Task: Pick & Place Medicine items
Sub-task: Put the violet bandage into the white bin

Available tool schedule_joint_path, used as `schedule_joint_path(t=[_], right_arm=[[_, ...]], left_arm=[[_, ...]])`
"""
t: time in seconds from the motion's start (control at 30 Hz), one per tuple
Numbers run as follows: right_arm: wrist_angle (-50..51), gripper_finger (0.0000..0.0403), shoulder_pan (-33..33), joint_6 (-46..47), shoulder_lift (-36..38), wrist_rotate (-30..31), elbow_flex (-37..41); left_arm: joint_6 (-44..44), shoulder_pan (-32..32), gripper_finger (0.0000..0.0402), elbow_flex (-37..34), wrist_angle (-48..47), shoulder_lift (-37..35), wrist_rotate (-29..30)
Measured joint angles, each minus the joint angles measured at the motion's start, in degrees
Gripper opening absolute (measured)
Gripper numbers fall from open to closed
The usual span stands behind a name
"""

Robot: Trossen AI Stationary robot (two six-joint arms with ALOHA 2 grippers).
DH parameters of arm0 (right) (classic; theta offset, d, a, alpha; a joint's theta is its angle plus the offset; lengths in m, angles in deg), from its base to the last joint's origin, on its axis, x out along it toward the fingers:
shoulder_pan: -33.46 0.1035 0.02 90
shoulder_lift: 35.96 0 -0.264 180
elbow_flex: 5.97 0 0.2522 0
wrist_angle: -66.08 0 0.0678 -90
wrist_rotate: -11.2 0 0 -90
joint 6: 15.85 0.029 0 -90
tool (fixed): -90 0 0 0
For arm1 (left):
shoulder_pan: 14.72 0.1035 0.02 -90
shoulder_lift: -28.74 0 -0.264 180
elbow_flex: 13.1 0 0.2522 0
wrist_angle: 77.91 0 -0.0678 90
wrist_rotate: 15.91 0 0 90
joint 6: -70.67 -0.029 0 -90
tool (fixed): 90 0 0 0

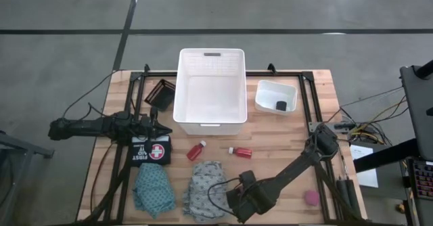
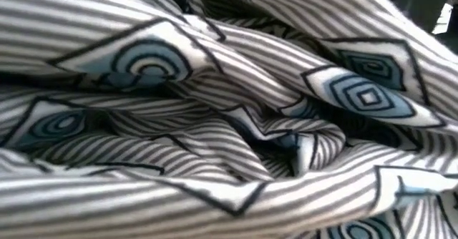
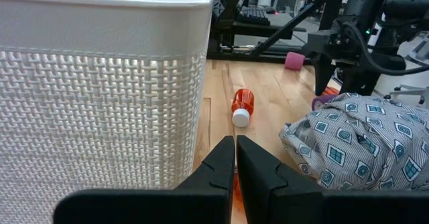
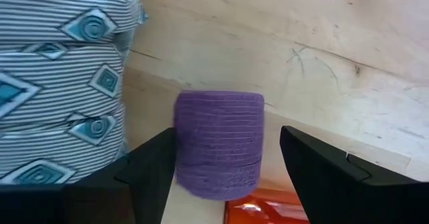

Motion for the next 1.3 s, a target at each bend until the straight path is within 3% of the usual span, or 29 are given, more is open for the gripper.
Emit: schedule_joint_path(t=[0.63,1.3], right_arm=[[-6.6,0.0243,0.0,0.0,0.0,-0.1,4.6],[-7.4,0.0197,0.0,0.0,0.1,0.0,4.9]], left_arm=[[0.0,0.0,0.0021,0.0,0.0,0.0,0.0],[0.0,0.0,0.0021,0.0,0.0,0.0,0.0]])
